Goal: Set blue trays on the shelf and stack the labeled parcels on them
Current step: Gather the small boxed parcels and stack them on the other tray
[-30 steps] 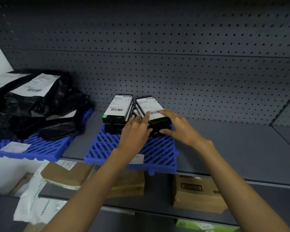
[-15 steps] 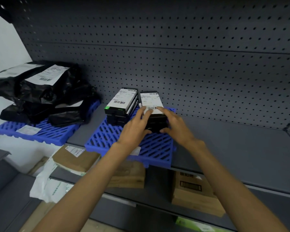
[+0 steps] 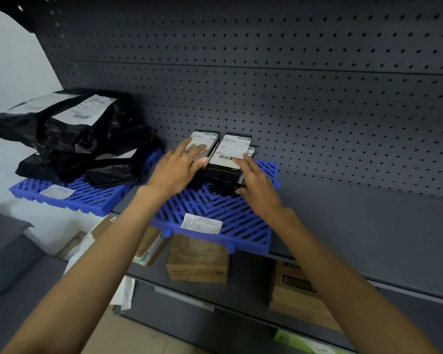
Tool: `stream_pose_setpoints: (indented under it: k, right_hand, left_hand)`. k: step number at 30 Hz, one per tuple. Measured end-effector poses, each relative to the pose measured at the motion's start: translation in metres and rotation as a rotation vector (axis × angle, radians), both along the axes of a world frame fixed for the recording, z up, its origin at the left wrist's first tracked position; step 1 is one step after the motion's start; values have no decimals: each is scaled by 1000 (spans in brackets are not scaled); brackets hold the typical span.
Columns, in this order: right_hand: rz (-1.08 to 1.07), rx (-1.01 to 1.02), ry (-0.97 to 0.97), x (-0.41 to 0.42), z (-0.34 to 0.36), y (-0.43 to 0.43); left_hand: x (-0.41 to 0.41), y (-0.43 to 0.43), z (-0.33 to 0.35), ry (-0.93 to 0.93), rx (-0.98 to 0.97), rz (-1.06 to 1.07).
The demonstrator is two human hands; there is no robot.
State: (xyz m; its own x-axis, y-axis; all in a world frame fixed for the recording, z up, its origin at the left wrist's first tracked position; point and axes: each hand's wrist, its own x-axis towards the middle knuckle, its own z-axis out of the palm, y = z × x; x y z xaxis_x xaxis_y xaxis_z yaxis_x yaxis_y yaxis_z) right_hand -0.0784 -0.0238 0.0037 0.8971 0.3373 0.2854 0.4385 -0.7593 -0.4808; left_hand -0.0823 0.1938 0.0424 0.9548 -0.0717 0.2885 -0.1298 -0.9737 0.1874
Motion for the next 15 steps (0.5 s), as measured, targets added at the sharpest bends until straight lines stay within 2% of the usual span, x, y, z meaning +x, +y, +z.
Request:
stream_pose_setpoints:
  k: [4, 7, 11, 15]
  right_hand:
    - [14, 30, 51, 2, 0, 5]
    - [39, 131, 110, 5, 5, 7]
    - [32, 126, 158, 8, 6, 12]
    - [45, 120, 180, 13, 0, 14]
  left_hand:
    - [8, 2, -13, 42, -44, 74]
    - [12, 11, -16, 10, -204, 157]
    - [19, 20, -14, 56, -439, 165]
    - [18, 17, -18, 60, -420, 83]
